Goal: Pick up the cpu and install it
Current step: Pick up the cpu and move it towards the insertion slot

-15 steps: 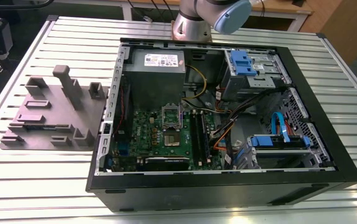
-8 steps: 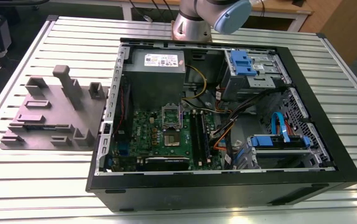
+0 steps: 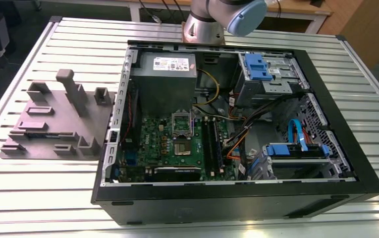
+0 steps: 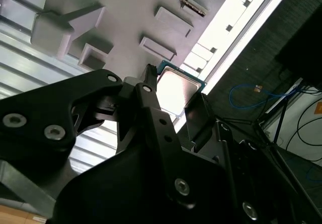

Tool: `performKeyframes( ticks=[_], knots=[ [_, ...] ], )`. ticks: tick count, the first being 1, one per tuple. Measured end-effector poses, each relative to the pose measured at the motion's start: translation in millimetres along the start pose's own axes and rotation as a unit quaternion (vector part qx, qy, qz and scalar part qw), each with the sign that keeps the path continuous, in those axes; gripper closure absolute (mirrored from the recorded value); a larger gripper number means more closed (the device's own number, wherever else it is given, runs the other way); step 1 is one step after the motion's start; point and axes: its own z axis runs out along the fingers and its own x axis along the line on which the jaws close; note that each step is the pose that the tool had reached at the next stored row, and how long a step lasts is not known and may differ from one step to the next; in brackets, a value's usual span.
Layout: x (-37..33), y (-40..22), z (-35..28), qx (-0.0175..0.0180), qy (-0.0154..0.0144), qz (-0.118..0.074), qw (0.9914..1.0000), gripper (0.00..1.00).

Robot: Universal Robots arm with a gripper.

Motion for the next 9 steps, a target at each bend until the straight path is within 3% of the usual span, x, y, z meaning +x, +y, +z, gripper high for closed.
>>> performKeyframes(
  ticks=[9],
  knots=[
    [-0.1, 0.4, -9.7, 0.0000, 0.0000, 0.000, 1.00000, 0.53]
  ],
)
